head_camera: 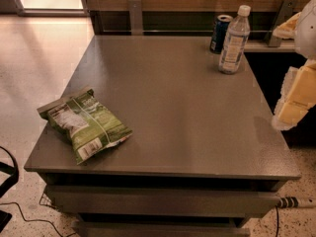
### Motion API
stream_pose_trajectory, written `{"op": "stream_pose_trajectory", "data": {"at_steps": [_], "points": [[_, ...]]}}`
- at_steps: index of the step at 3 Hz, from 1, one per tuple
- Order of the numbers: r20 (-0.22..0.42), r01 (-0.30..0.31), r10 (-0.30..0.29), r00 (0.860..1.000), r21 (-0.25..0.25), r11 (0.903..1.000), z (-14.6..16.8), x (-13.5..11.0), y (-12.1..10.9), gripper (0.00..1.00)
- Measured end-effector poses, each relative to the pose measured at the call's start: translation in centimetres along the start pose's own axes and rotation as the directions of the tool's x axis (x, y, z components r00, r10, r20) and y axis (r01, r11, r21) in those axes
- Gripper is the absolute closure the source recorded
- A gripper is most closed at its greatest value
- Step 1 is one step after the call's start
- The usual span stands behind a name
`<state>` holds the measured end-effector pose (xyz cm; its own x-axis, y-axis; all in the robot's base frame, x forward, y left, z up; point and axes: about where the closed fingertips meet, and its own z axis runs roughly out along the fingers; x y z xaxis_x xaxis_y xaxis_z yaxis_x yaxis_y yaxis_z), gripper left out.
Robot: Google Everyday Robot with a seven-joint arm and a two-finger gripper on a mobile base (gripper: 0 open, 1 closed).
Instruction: Move blue plastic bottle near green jalapeno chip bag
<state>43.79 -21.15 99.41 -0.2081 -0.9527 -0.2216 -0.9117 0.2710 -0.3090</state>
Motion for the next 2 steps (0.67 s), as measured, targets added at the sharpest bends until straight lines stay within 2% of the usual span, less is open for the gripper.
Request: {"op": "stream_pose_trajectory", "data": {"at_steps": [1,2], "points": [[0.000,0.000,0.000,1.000,0.000,1.0000,0.0,0.0,0.0,0.00],[0.068,-0.007,0.006,0.998,0.016,0.9999,0.5,0.0,-2.1,0.00]]}}
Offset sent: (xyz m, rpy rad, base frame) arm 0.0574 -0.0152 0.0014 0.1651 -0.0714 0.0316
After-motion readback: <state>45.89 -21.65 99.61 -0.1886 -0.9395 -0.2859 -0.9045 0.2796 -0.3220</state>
